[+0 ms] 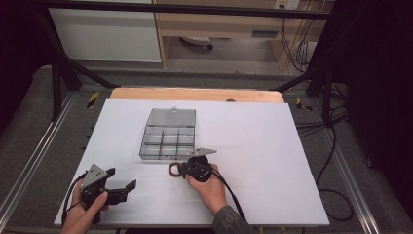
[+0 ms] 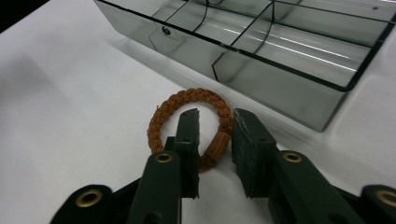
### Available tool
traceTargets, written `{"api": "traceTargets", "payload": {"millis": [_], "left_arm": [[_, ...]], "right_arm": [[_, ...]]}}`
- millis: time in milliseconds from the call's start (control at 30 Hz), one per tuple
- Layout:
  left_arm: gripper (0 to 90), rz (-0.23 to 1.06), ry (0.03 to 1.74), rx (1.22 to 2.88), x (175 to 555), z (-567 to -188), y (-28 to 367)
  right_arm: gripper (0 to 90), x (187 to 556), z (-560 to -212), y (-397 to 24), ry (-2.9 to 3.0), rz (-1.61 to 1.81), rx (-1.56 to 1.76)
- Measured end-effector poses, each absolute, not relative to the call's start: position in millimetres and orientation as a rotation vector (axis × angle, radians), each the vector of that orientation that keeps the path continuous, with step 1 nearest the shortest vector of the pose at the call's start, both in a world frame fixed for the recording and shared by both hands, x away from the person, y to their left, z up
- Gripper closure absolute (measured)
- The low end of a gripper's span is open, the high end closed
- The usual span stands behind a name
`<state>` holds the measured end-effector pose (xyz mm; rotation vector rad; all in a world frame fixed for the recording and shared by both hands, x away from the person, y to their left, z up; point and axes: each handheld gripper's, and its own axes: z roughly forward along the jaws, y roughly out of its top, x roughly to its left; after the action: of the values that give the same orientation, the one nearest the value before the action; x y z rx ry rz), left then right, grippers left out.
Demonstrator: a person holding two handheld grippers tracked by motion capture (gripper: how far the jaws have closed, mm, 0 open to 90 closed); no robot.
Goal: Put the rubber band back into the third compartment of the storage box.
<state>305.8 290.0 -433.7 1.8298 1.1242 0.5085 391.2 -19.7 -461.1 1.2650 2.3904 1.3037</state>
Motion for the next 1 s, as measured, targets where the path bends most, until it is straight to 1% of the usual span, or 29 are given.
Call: {"api": "traceTargets", "payload": {"millis": [33,67,133,167,700,1000], "left_arm": [[6.1,0.505,1.125,1.83,305.7,-433.8,289.7],[6.1,0.508,1.123,1.831,305.7,-433.7,289.8],[6.1,0.507,1.124,1.83,305.6,-433.7,289.6],[6.1,0.509,1.123,1.831,305.6,-433.6,289.8],[6.1,0.504,1.116,1.839,305.4,-433.5,289.2],[6.1,0.503,1.116,1.839,305.4,-433.8,289.4]], "right_arm": [[74.0,391.2,-461.1,-19.7,2.39,1.304,1.265],[79.1,390.4,-461.3,-17.5,2.387,1.283,1.239],[80.6,390.3,-461.6,-16.8,2.384,1.28,1.229],[83.7,389.9,-461.5,-15.7,2.394,1.284,1.223],[84.3,381.7,-455.1,-11.9,2.444,1.362,1.165],[84.2,380.3,-443.5,-11.0,2.444,1.457,1.152]]}}
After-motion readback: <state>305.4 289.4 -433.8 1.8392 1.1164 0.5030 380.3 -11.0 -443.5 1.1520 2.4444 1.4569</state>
